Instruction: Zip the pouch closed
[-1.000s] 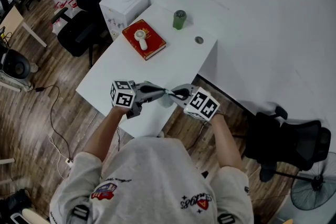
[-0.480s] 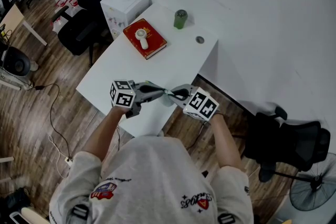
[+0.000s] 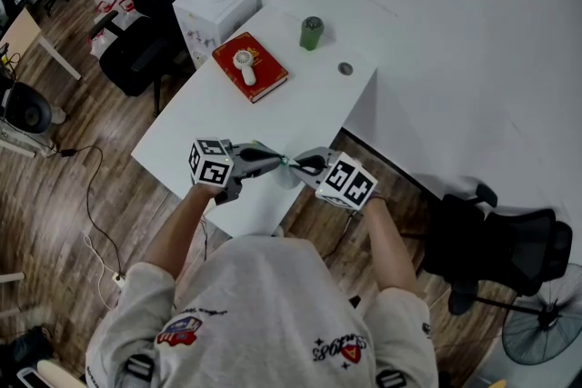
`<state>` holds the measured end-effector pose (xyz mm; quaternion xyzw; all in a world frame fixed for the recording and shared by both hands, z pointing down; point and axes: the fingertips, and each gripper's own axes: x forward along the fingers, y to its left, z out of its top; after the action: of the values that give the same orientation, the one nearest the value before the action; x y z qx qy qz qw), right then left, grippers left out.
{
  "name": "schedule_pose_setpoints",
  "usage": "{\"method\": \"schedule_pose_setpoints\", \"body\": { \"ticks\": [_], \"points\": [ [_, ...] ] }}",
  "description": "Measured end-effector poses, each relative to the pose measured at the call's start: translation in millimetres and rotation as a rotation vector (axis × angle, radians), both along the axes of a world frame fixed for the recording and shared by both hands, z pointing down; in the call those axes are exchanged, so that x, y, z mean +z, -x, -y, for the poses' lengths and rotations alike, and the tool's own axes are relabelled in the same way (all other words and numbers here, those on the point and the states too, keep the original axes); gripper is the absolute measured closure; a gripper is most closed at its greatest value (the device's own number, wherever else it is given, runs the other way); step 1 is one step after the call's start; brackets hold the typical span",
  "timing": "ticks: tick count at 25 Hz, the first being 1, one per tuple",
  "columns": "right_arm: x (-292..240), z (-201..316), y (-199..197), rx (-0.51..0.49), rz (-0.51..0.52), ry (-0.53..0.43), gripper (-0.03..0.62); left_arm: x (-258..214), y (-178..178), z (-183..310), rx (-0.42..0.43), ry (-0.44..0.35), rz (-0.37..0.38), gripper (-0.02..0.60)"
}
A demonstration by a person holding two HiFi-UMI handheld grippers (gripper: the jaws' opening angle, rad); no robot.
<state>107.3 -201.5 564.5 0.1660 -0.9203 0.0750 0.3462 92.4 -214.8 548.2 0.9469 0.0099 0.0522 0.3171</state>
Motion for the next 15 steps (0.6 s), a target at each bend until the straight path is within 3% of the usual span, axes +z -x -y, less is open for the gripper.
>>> {"method": "schedule_pose_setpoints", "body": {
  "ticks": [15],
  "points": [
    [3, -16, 4, -0.02, -0.036, 0.048, 0.58, 10, 4, -9, 0.018, 0.05, -0.006, 0.575]
  ]
}}
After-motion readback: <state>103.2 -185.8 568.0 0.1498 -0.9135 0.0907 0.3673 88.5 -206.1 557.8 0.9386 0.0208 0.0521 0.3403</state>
